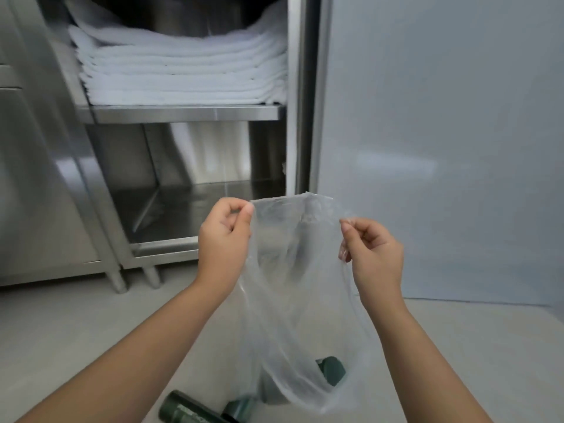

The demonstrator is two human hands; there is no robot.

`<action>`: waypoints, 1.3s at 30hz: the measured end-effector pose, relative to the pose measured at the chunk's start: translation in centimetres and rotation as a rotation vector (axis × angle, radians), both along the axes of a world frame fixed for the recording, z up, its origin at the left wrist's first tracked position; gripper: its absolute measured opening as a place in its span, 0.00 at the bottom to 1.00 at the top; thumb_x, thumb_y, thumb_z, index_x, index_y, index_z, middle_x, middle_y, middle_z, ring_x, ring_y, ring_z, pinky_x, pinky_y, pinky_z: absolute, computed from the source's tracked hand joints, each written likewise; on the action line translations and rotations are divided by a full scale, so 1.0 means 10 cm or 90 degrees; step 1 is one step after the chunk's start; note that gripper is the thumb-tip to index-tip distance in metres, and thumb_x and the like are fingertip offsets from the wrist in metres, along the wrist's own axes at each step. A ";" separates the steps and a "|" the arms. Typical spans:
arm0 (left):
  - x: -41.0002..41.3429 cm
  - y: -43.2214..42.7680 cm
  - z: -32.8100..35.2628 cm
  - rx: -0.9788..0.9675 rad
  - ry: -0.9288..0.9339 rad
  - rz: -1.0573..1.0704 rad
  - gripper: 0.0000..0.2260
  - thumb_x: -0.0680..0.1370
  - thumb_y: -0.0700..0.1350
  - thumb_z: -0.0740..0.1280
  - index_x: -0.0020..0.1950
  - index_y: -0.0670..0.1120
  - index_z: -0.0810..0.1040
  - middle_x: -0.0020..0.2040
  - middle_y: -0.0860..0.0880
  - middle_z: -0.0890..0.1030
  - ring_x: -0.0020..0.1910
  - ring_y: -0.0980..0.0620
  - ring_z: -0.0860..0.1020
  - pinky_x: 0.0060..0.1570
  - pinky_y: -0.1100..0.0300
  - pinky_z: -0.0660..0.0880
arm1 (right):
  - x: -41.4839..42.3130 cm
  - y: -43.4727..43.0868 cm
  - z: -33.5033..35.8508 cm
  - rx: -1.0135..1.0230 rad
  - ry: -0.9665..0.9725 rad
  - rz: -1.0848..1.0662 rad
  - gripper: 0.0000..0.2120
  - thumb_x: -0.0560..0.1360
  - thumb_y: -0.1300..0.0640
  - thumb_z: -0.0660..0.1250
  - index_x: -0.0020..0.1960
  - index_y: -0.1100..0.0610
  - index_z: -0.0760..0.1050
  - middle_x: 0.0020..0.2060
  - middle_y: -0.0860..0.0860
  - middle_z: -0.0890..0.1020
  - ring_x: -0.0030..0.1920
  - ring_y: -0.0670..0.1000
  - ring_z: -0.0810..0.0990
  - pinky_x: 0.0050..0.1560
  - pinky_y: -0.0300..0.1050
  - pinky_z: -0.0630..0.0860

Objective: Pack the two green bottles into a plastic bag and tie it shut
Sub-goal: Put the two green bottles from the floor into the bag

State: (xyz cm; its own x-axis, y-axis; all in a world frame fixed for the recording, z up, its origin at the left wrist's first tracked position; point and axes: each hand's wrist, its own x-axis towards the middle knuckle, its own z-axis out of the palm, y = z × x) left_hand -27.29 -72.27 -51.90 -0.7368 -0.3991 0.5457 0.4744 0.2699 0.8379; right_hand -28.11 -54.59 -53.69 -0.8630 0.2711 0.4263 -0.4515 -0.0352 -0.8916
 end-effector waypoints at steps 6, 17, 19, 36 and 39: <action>0.08 -1.20 0.05 0.023 0.015 0.065 0.11 0.77 0.43 0.63 0.36 0.54 0.73 0.25 0.55 0.72 0.22 0.61 0.67 0.27 0.59 0.65 | -0.03 -1.20 0.10 0.012 -0.013 0.076 0.09 0.74 0.62 0.65 0.37 0.53 0.77 0.19 0.46 0.73 0.23 0.44 0.71 0.27 0.35 0.70; -0.09 -3.12 -0.14 0.055 0.011 0.140 0.11 0.77 0.42 0.63 0.37 0.54 0.72 0.25 0.55 0.72 0.24 0.61 0.67 0.27 0.68 0.65 | -0.46 -3.10 0.01 0.066 -0.075 0.144 0.07 0.75 0.62 0.63 0.39 0.60 0.76 0.22 0.53 0.73 0.22 0.43 0.70 0.28 0.38 0.70; -0.12 -3.40 -0.19 0.051 -0.002 0.167 0.11 0.77 0.43 0.63 0.36 0.55 0.72 0.27 0.51 0.71 0.26 0.59 0.67 0.28 0.65 0.65 | -0.55 -3.38 -0.01 0.069 -0.083 0.161 0.06 0.75 0.63 0.63 0.40 0.61 0.76 0.23 0.54 0.73 0.22 0.44 0.70 0.27 0.37 0.70; -0.06 -3.59 -1.30 0.094 -0.092 0.266 0.10 0.77 0.44 0.64 0.37 0.55 0.73 0.29 0.52 0.73 0.27 0.60 0.69 0.29 0.69 0.68 | -1.04 -3.89 -1.35 0.129 -0.207 0.314 0.08 0.75 0.64 0.63 0.38 0.55 0.72 0.25 0.54 0.76 0.23 0.45 0.76 0.27 0.34 0.74; -0.02 -3.36 -1.49 0.104 -0.135 0.260 0.09 0.76 0.43 0.64 0.37 0.55 0.73 0.28 0.51 0.72 0.26 0.60 0.69 0.28 0.68 0.68 | -1.04 -3.73 -1.59 0.150 -0.239 0.343 0.09 0.75 0.64 0.63 0.38 0.55 0.72 0.26 0.55 0.76 0.24 0.44 0.77 0.28 0.34 0.74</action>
